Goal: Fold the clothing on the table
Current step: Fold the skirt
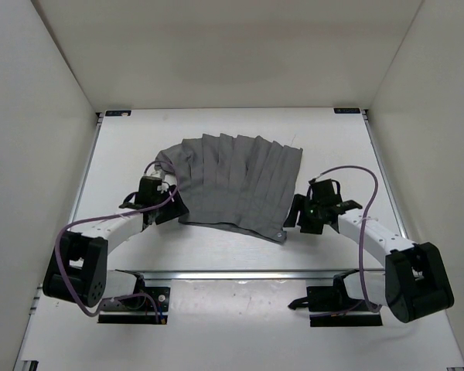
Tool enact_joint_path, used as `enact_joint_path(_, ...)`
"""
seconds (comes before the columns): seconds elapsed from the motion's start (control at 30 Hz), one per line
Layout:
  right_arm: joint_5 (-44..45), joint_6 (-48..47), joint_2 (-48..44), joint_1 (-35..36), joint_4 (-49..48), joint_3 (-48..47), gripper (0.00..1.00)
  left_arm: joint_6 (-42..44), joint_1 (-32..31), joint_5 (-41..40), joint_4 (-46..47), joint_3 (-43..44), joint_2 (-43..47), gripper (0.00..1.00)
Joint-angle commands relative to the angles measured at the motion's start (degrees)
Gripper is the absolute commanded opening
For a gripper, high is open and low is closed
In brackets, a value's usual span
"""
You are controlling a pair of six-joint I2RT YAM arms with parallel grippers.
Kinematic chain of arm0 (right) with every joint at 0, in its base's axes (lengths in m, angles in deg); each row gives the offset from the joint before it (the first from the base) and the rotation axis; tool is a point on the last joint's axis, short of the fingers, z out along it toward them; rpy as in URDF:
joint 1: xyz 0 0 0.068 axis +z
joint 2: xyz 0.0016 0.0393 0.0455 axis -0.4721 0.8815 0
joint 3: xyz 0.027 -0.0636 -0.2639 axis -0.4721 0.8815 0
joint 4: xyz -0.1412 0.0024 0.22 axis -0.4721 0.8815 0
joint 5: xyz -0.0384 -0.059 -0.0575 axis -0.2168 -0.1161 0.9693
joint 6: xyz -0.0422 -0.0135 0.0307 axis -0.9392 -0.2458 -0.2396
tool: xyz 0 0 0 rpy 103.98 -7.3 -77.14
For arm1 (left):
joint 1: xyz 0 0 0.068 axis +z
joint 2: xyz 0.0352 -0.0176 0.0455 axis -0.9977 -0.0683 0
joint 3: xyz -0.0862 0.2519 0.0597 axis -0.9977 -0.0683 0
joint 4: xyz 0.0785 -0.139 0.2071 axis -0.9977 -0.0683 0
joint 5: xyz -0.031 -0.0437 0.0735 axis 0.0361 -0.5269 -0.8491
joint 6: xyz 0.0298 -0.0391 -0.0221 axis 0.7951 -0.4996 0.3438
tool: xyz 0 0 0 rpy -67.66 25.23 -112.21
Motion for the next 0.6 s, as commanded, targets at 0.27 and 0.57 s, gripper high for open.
enact_joint_path(0.27, -5.8, 10.0, -2.4, 5.5, -10.0, 8.5, 0.55, -4.9, -1.2, 9.8, 5.8, -2.8, -1.6, 0.59)
enact_joint_path(0.57, -9.3, 7.3, 0.5, 5.0, -11.9, 5.8, 0.0, -6.4, 0.3, 11.6, 7.3, -4.0, 2.7, 0.0)
